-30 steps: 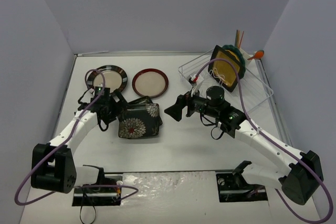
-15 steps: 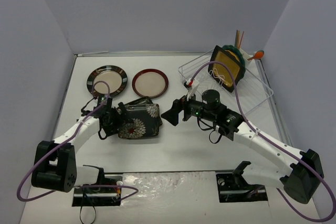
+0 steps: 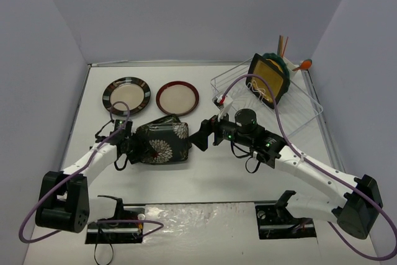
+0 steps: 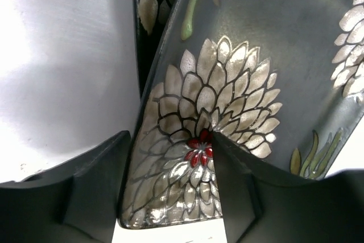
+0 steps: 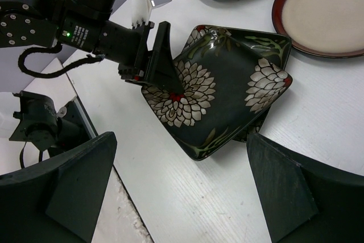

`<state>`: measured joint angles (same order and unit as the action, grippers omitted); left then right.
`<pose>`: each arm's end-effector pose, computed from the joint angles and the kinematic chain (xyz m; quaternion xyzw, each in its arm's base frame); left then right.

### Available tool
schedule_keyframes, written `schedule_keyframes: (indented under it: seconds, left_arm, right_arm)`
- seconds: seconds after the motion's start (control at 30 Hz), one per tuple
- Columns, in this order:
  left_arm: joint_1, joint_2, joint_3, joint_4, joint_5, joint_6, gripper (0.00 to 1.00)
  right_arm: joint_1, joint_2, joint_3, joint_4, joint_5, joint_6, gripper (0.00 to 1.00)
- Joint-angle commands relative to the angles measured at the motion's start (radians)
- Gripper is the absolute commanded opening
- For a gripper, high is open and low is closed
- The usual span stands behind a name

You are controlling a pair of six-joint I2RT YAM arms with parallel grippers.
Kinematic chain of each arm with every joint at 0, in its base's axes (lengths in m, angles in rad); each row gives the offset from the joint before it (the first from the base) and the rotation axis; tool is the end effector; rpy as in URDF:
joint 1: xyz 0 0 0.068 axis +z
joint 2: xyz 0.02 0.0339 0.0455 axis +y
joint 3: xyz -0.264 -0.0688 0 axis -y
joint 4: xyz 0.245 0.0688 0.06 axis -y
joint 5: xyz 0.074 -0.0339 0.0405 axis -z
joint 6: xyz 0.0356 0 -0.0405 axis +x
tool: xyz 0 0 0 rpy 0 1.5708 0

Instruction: Load the plates into the dish rack

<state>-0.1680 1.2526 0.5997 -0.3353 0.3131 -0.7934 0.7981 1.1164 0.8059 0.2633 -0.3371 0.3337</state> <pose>0.2228 -0.0489 0.1730 -0.2485 0.9141 -0.2636 0.1825 0.1753 0.1967 0.3279 -0.2768 0.6676 0.4673 0.5093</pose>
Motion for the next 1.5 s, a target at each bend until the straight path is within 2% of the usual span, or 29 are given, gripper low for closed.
schedule_keyframes:
  seconds: [0.0, 0.17, 0.23, 0.57, 1.0, 1.33, 1.47]
  left_arm:
    - [0.004, -0.084, 0.014, -0.016, 0.000, -0.004, 0.45]
    - [0.008, -0.126, -0.004, -0.042, -0.010, -0.004, 0.17]
    - [0.012, -0.141, -0.006, -0.053, -0.011, -0.004, 0.11]
    - [0.046, -0.256, -0.008, -0.146, -0.032, 0.006, 0.03]
    - [0.087, -0.322, -0.062, -0.120, 0.005, -0.010, 0.00]
    - [0.091, -0.462, -0.006, 0.015, 0.086, -0.124, 0.00]
    - [0.091, -0.471, 0.020, 0.057, 0.115, -0.153, 0.00]
  right_arm:
    - [0.023, 0.002, 0.033, 0.060, 0.039, 0.004, 0.95]
    - [0.037, 0.013, 0.025, 0.076, 0.048, 0.011, 0.95]
    - [0.044, 0.020, 0.024, 0.080, 0.052, 0.014, 0.95]
    - [0.079, 0.061, 0.031, 0.099, 0.065, 0.018, 0.95]
    - [0.099, 0.111, 0.034, 0.126, 0.064, 0.028, 0.95]
    - [0.101, 0.189, 0.048, 0.185, 0.130, 0.199, 0.95]
    - [0.095, 0.219, 0.047, 0.199, 0.164, 0.263, 0.96]
